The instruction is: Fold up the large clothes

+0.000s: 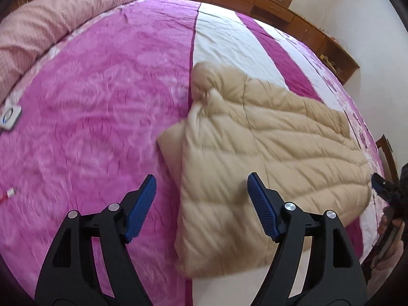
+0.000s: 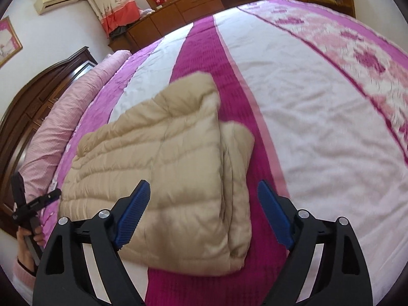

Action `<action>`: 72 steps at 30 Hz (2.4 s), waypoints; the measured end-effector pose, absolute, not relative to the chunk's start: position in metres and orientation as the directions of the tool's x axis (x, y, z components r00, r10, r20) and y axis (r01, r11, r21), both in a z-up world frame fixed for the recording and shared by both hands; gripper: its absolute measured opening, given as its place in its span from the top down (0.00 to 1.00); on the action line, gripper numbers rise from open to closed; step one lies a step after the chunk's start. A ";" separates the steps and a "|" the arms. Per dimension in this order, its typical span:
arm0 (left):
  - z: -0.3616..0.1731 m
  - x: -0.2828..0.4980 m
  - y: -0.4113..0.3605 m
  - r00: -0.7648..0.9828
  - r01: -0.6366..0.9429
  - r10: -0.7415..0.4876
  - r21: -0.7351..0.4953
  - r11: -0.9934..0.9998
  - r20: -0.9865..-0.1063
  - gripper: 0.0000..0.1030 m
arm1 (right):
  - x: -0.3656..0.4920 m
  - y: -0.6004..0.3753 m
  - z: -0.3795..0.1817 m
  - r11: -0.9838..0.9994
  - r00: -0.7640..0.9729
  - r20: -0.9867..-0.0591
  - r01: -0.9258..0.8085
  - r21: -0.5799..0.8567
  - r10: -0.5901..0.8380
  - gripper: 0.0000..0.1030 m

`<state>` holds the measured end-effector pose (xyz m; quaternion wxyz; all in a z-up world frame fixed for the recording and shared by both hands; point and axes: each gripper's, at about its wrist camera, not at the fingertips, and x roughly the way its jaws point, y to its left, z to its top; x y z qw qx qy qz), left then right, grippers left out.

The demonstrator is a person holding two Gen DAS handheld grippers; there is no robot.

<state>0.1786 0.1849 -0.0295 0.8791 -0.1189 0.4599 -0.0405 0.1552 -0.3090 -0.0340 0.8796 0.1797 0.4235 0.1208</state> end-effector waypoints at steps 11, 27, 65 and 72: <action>-0.080 0.184 0.188 0.487 -0.103 -0.393 -0.499 0.861 -0.780 0.30 | 0.168 -0.299 -0.076 0.857 0.538 -0.717 -0.020 0.515 0.443 0.17; -0.044 0.150 0.158 0.420 -0.058 -0.451 -0.519 0.853 -0.787 0.80 | 0.118 -0.317 -0.037 0.795 0.555 -0.630 -0.098 0.599 0.543 0.75; 0.018 0.050 0.058 0.462 0.199 -0.241 -0.165 0.966 -0.853 0.37 | 0.018 -0.366 -0.067 0.756 0.514 -0.698 0.137 0.640 0.499 0.27; -0.007 0.059 -0.007 0.416 0.286 -0.252 -0.138 0.948 -0.874 0.37 | 0.027 -0.359 -0.082 0.747 0.481 -0.703 0.138 0.650 0.524 0.23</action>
